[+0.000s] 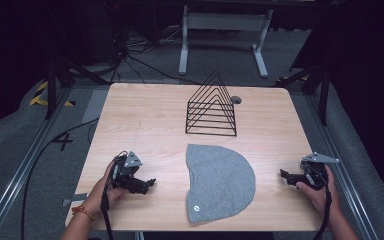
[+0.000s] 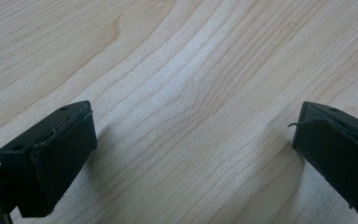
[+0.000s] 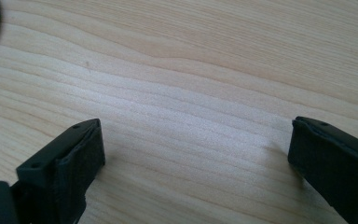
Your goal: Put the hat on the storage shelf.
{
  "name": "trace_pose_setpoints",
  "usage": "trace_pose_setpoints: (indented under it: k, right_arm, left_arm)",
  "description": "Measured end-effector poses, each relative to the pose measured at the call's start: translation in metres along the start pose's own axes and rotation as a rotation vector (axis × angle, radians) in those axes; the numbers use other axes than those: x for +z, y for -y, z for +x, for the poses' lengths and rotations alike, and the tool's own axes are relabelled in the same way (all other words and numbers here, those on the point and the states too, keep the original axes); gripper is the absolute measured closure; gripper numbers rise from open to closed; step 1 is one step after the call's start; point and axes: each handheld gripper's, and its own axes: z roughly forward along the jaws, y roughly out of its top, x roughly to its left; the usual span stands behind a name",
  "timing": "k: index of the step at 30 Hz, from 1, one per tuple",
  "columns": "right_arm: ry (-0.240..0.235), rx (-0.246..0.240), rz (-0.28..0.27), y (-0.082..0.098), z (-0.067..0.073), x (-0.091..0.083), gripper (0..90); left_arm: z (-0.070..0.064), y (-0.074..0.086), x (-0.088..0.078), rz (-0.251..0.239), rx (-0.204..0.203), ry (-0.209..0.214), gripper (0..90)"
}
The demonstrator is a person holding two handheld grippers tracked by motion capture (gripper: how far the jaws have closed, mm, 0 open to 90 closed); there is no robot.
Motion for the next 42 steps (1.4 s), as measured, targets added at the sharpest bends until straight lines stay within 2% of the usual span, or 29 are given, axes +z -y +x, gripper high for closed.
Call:
trace_pose_setpoints:
  k: [11, 12, 13, 15, 18, 19, 20, 21, 22, 23, 25, 26, 28, 29, 30, 31, 33, 35, 37, 38, 39, 40, 42]
  right_arm:
    - [0.004, 0.001, -0.010, 0.004, 0.001, -0.005, 7.8]
    - [0.001, -0.002, -0.013, 0.005, 0.002, -0.006, 9.7]
    - [-0.004, -0.005, -0.017, 0.006, 0.002, -0.008, 13.6]
    - [-0.011, -0.011, -0.023, 0.008, 0.002, -0.010, 17.0]
    - [-0.019, -0.013, -0.027, 0.009, 0.002, -0.012, 20.5]
    - [-0.028, -0.016, -0.029, 0.009, 0.002, -0.013, 22.5]
    - [-0.049, 0.007, -0.036, 0.010, 0.002, -0.015, 24.7]
    - [-0.120, 0.071, -0.051, 0.010, 0.002, -0.019, 34.0]
    - [-0.120, 0.071, -0.051, 0.010, 0.002, -0.019, 34.0]
    - [-0.125, 0.019, -0.078, 0.007, 0.012, -0.029, 40.4]
    - [-0.154, -0.019, -0.114, 0.002, 0.027, -0.040, 46.8]
    - [-0.154, -0.019, -0.114, 0.002, 0.027, -0.040, 46.8]
    - [-0.177, -0.086, -0.124, -0.001, 0.045, -0.046, 47.9]
    - [-0.211, -0.127, -0.118, -0.002, 0.061, -0.046, 48.0]
    - [-0.228, -0.148, -0.116, -0.003, 0.068, -0.045, 48.3]
    - [-0.228, -0.148, -0.116, -0.003, 0.068, -0.045, 48.3]
    - [-0.241, -0.187, -0.109, -0.003, 0.080, -0.042, 48.2]
    - [-0.275, -0.205, -0.094, -0.004, 0.087, -0.035, 47.0]
    - [-0.280, -0.210, -0.080, -0.004, 0.088, -0.029, 46.0]
    - [-0.285, -0.210, -0.080, -0.004, 0.088, -0.028, 46.0]
    - [-0.285, -0.210, -0.080, -0.004, 0.088, -0.028, 46.0]
    - [-0.290, -0.208, -0.080, -0.005, 0.087, -0.026, 46.2]
    - [-0.308, -0.206, -0.081, -0.010, 0.086, -0.020, 46.4]
  left_arm:
    - [0.005, 0.002, -0.002, 0.000, 0.038, 0.031, 0.6]
    - [0.004, 0.003, -0.003, -0.011, 0.039, 0.034, 2.1]
    - [0.005, 0.004, -0.004, -0.024, 0.053, 0.035, 7.4]
    - [0.006, 0.003, -0.005, -0.026, 0.061, 0.037, 10.7]
    - [0.008, -0.001, -0.005, -0.019, 0.051, 0.046, 16.4]
    - [0.010, -0.003, -0.003, -0.021, 0.055, 0.060, 15.9]
    - [0.011, -0.005, -0.002, -0.022, 0.064, 0.072, 16.2]
    - [0.011, -0.011, 0.001, -0.024, 0.077, 0.068, 18.4]
    - [0.011, -0.011, 0.001, -0.024, 0.077, 0.068, 19.9]
    - [0.006, -0.020, 0.005, -0.023, 0.128, 0.058, 20.9]
    - [0.003, -0.024, 0.007, -0.026, 0.141, 0.049, 23.1]
    - [0.000, -0.028, 0.010, -0.033, 0.170, 0.040, 23.1]
    - [-0.003, -0.033, 0.014, -0.029, 0.220, 0.016, 25.7]
    - [-0.004, -0.036, 0.017, -0.033, 0.237, 0.010, 29.3]
    - [-0.006, -0.038, 0.020, -0.036, 0.257, 0.009, 30.2]
    - [-0.006, -0.038, 0.020, -0.036, 0.257, 0.009, 30.5]
    - [-0.006, -0.038, 0.021, -0.041, 0.255, 0.028, 30.5]
    - [-0.004, -0.036, 0.020, -0.046, 0.236, 0.031, 30.1]
    - [0.001, -0.035, 0.019, -0.048, 0.203, 0.057, 28.6]
    - [0.007, -0.037, 0.015, -0.045, 0.137, 0.104, 28.2]
    - [0.007, -0.037, 0.015, -0.045, 0.137, 0.104, 28.1]
    - [0.009, -0.039, 0.010, -0.074, 0.115, 0.118, 28.1]
    - [0.009, -0.044, 0.000, -0.100, 0.101, 0.126, 28.5]
